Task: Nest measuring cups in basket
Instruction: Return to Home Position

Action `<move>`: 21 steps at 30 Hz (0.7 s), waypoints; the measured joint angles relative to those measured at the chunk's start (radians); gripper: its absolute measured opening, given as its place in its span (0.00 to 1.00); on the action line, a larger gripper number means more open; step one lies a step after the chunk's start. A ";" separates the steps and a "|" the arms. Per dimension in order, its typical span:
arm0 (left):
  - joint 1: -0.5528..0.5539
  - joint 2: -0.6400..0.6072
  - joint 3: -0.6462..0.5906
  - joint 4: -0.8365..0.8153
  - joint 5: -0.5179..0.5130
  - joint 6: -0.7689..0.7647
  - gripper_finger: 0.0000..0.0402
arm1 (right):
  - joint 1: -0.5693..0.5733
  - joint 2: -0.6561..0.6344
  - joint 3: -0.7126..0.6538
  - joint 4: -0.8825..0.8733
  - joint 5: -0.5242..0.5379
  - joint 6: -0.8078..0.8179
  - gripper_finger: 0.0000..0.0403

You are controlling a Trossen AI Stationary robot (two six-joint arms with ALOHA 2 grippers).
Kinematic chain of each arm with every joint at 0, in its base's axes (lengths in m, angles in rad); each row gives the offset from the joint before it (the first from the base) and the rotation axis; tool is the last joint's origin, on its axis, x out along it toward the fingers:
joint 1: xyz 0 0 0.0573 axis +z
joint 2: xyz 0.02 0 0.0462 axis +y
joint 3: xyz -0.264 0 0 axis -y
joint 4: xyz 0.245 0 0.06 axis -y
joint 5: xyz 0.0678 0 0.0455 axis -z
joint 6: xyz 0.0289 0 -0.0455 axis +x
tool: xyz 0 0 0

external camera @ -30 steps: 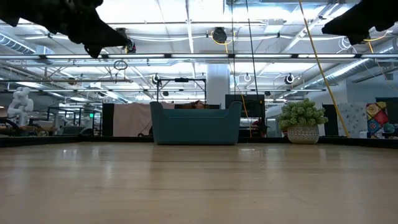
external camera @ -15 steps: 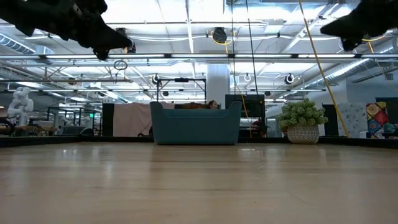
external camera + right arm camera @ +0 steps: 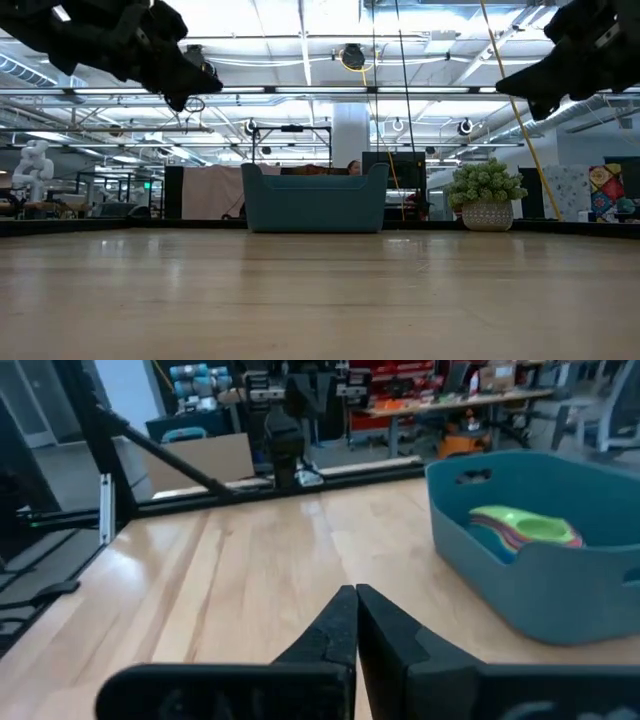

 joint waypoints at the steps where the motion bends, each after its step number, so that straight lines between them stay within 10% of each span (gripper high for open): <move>1: 0.006 0.010 0.000 -0.002 0.009 0.000 0.00 | -0.027 0.000 0.000 -0.010 -0.030 0.003 0.00; 21: 0.064 -0.192 0.001 0.014 -0.016 -0.001 0.00 | -0.102 0.000 0.006 0.211 -0.103 -0.108 0.00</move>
